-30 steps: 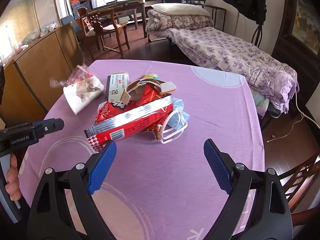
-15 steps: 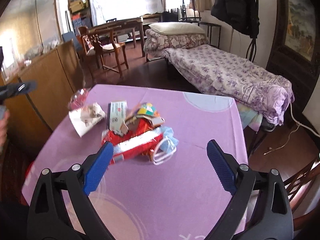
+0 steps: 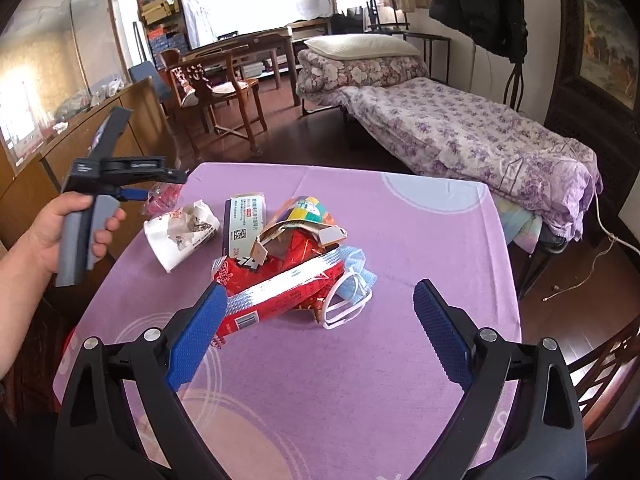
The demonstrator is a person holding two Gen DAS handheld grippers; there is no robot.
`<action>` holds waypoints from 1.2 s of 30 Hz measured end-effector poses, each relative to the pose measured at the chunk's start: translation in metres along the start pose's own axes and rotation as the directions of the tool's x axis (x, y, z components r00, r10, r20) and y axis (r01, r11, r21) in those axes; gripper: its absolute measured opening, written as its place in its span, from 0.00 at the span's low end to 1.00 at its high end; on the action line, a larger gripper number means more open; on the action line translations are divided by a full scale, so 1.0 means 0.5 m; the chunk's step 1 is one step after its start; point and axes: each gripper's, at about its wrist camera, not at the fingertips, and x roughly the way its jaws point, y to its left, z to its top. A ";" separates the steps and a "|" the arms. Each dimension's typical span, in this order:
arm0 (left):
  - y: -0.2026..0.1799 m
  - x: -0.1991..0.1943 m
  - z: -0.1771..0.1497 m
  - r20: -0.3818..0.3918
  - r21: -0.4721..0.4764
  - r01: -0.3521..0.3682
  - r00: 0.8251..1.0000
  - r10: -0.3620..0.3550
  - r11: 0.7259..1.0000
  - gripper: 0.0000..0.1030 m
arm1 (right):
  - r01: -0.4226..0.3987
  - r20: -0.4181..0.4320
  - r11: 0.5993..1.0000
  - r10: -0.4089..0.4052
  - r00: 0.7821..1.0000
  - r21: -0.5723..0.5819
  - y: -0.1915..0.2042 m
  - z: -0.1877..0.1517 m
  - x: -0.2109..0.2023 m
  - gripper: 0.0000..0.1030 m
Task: Collect trash
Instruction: 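Grasp the clear pink-printed candy wrapper with the left tool, then grasp the white paper cup with the right tool while the left tool holds the wrapper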
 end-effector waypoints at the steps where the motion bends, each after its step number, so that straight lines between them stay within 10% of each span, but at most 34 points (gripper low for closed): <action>1: -0.004 0.005 -0.001 -0.005 0.007 -0.016 1.000 0.016 1.000 0.92 | -0.001 0.001 1.000 0.001 1.000 -0.007 0.003 -0.002 -0.001 0.88; 6: -0.015 0.015 -0.013 -0.037 0.016 -0.033 0.999 0.034 0.999 0.45 | 0.000 0.004 1.000 0.000 1.000 -0.025 0.013 -0.007 -0.004 0.88; 11: -0.021 -0.017 -0.037 -0.026 0.009 -0.001 1.000 0.001 1.000 0.25 | 0.006 0.025 0.999 -0.005 1.000 -0.036 0.020 -0.008 -0.014 0.88; 24: -0.077 -0.199 -0.167 0.071 0.152 0.023 0.997 -0.034 0.988 0.24 | -0.038 0.068 0.997 0.043 0.997 -0.070 0.085 0.005 -0.054 0.88; 36: 0.022 -0.255 -0.285 0.051 0.154 -0.027 0.998 0.019 0.988 0.23 | -0.062 0.004 0.948 0.067 0.998 -0.312 0.299 0.052 -0.015 0.88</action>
